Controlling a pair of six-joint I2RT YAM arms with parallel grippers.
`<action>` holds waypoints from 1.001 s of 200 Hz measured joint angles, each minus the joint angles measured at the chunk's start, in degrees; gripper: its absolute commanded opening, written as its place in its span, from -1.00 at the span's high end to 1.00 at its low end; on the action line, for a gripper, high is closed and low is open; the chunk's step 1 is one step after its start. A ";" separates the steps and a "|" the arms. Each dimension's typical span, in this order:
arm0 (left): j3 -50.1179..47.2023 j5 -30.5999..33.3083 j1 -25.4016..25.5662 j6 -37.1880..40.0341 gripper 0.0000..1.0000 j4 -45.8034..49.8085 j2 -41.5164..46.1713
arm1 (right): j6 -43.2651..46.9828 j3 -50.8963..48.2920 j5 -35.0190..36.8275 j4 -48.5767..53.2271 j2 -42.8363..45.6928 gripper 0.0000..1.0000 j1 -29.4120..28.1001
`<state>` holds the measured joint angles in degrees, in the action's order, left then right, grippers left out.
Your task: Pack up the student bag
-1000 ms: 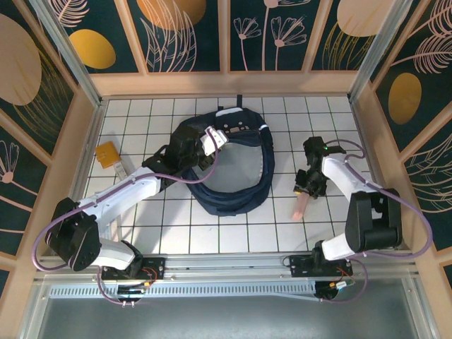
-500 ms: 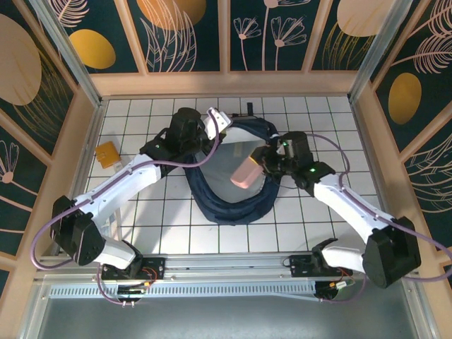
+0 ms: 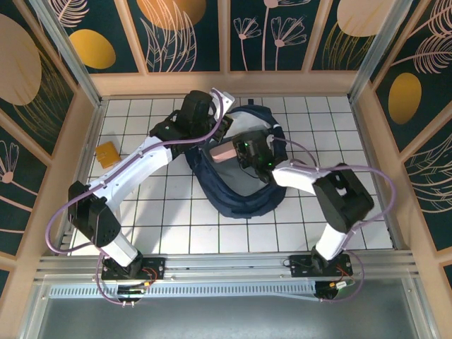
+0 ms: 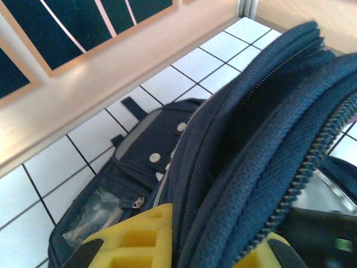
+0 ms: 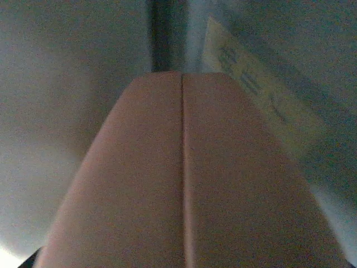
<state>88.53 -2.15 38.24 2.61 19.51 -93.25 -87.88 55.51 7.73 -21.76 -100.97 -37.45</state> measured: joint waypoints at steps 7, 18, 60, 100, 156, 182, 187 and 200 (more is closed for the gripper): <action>-0.07 -0.44 0.00 -0.48 1.00 0.07 0.07 | -0.24 1.05 0.39 -1.38 -2.36 0.72 0.22; -0.52 -1.01 0.00 -1.27 1.00 -0.22 0.33 | -0.59 2.69 0.92 -3.54 -5.75 0.70 0.55; -5.03 -3.08 0.00 -1.77 1.00 -1.79 3.93 | 0.50 13.09 1.18 -8.79 -18.45 0.57 1.95; -8.35 -3.91 -0.11 -1.18 1.00 -4.63 5.27 | 3.50 17.29 1.44 -13.81 -23.17 0.21 2.86; -9.05 -1.86 -0.09 0.94 1.00 -7.13 5.57 | 2.14 19.82 0.37 -9.68 -22.29 -0.34 4.28; -9.05 -0.48 -0.09 1.90 1.00 -8.63 5.57 | -0.66 19.85 -0.37 1.03 -17.99 -0.43 4.50; -9.05 -0.26 -0.09 2.08 1.00 -8.98 5.57 | -1.07 19.82 -0.76 2.84 -17.16 -0.42 4.59; -9.05 0.26 -0.09 2.36 1.00 -9.44 5.57 | -2.05 19.17 -2.03 6.45 -15.08 -0.35 4.79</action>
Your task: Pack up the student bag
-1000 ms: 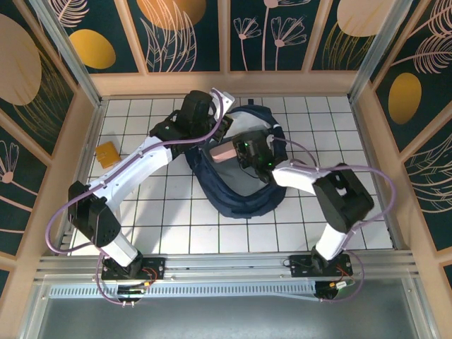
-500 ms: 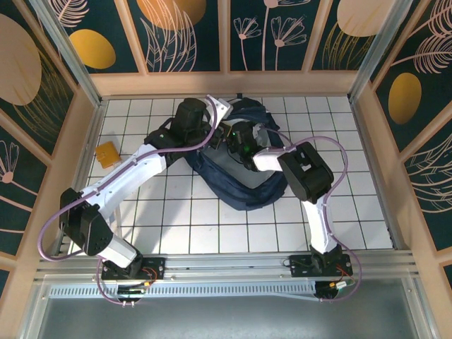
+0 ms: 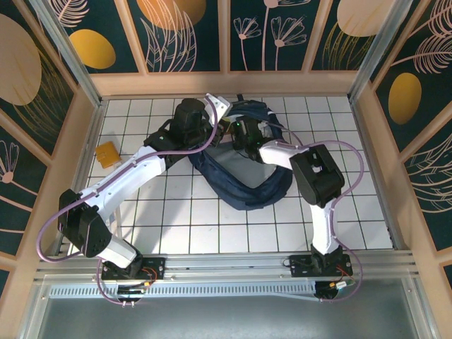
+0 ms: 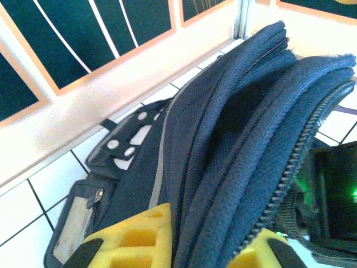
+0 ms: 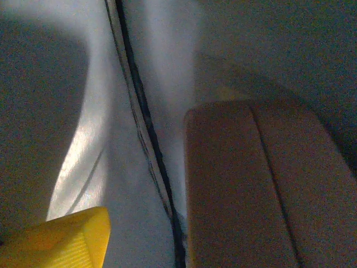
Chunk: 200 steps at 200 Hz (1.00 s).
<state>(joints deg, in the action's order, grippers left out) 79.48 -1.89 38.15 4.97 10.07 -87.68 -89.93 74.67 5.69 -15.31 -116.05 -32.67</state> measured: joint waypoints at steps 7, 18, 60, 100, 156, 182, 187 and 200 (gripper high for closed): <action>0.00 0.35 0.04 0.22 1.00 -0.07 -0.02 | -0.48 -0.79 -0.79 1.11 1.16 -0.30 0.07; 0.02 0.66 0.09 0.59 1.00 -0.07 -0.11 | -1.11 -1.84 -2.01 3.21 2.78 -0.28 0.11; 0.37 0.76 0.09 0.59 1.00 -0.02 -1.31 | -2.40 -2.01 -7.37 11.37 4.17 -0.23 0.22; 0.37 0.63 0.09 0.57 1.00 0.07 -1.44 | -3.06 -1.86 -10.16 13.97 4.17 0.08 0.33; 0.35 -0.63 0.09 0.55 1.00 0.02 -1.44 | -4.42 -2.86 -11.52 3.13 2.86 0.41 0.48; 0.35 -0.92 0.09 0.55 1.00 0.20 -1.44 | -3.10 -2.95 -11.43 -5.95 -0.87 0.39 0.48; 0.35 -1.03 0.04 0.55 1.00 0.37 -1.44 | -2.86 -2.86 -11.28 -7.50 -1.55 0.38 0.48; 0.35 -1.05 0.02 0.55 1.00 0.74 -1.44 | -1.51 -2.23 -10.84 -10.54 -3.52 0.32 0.72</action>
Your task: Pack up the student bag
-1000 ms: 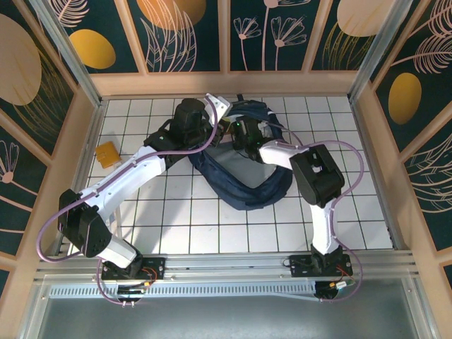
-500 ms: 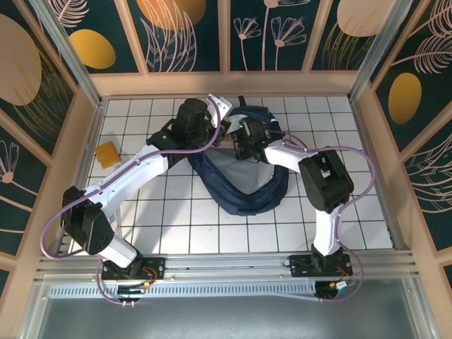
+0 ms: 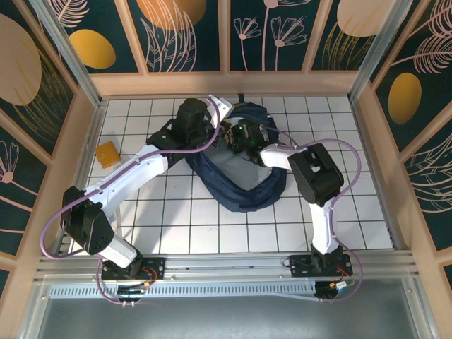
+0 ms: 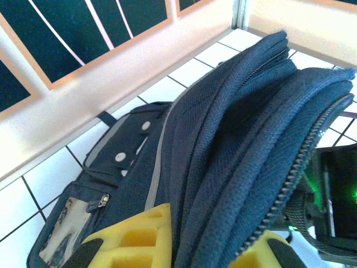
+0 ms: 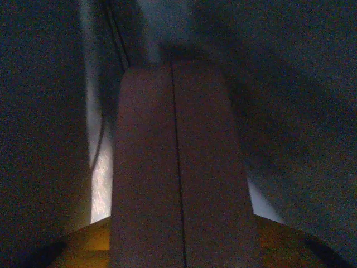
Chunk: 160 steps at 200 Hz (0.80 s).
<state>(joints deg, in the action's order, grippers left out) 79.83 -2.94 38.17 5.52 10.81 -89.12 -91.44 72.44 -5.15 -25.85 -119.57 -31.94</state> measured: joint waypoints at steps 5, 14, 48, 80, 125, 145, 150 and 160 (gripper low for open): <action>0.00 0.00 -0.02 0.00 1.00 0.15 0.00 | 0.70 0.39 0.13 -1.05 -0.74 0.29 0.15; 0.00 0.00 -0.04 0.00 1.00 0.17 -0.02 | 2.08 1.33 0.35 -2.82 -2.08 0.24 0.52; 0.00 0.07 -0.04 0.04 1.00 -0.13 -0.02 | 7.67 4.59 0.55 -5.29 -4.72 -0.20 2.27; 0.00 0.96 -0.04 0.22 1.00 -1.36 -0.44 | 9.29 7.15 1.51 3.15 -3.74 -0.53 2.67; 1.92 3.10 -0.07 0.50 1.00 -4.22 -2.89 | 7.80 7.58 1.29 19.47 2.25 -0.53 3.41; 3.52 3.04 -0.26 0.52 1.00 -4.63 -5.09 | 7.28 6.01 -0.79 23.58 4.52 -0.53 4.13; 3.74 3.02 -0.31 0.68 1.00 -4.66 -5.51 | 7.32 5.40 -1.25 24.50 5.18 -0.53 4.28; 4.09 3.02 -0.31 0.90 1.00 -4.66 -6.08 | 7.58 4.33 -2.27 25.86 6.38 -0.52 4.52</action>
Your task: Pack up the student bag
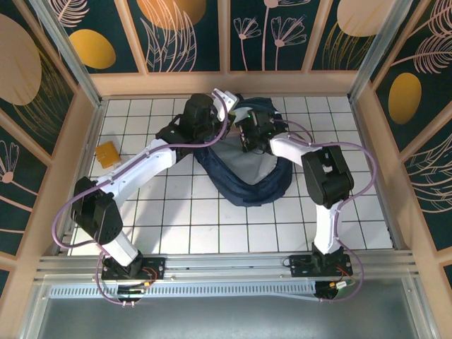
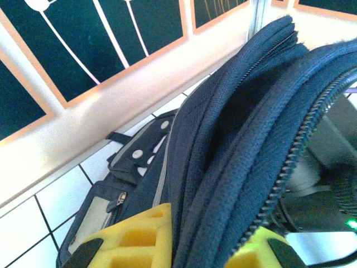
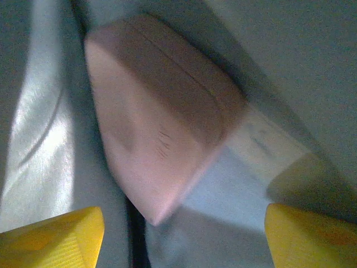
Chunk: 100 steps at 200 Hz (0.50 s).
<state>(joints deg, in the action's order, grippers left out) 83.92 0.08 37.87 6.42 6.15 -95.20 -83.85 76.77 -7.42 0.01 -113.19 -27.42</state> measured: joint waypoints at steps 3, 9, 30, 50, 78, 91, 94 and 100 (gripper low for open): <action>0.09 0.00 0.00 0.00 1.00 0.02 -0.11 | 0.31 -0.26 -0.20 0.50 0.42 -0.52 0.07; 0.31 0.00 0.00 0.07 1.00 0.02 -0.39 | 0.92 -0.81 -0.63 1.46 1.20 -0.52 0.15; 0.90 0.00 -0.07 0.52 1.00 0.04 -1.16 | 3.91 -1.68 -1.95 5.03 3.63 -0.49 0.52; 1.29 0.00 -0.52 1.11 1.00 0.07 -1.75 | 6.49 -4.70 -3.37 6.08 7.74 -0.43 0.52; 3.34 -0.02 -1.68 2.36 1.00 1.49 -3.17 | 12.22 -8.98 -6.38 6.27 15.61 -0.39 -0.63; 4.50 -0.04 -2.25 3.61 1.00 1.84 -3.93 | 16.37 -10.91 -7.34 6.29 19.63 -0.38 -1.84; 4.70 -0.09 -2.38 4.09 1.00 1.84 -4.11 | 17.38 -11.45 -7.56 6.25 20.52 -0.36 -2.16; 4.87 -0.17 -2.62 5.16 1.00 1.77 -4.44 | 19.69 -12.63 -8.04 6.29 22.56 -0.35 -2.93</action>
<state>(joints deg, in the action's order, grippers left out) 88.79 -0.10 35.24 11.57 7.92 -99.63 -64.16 64.14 -15.46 6.31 -90.63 -30.35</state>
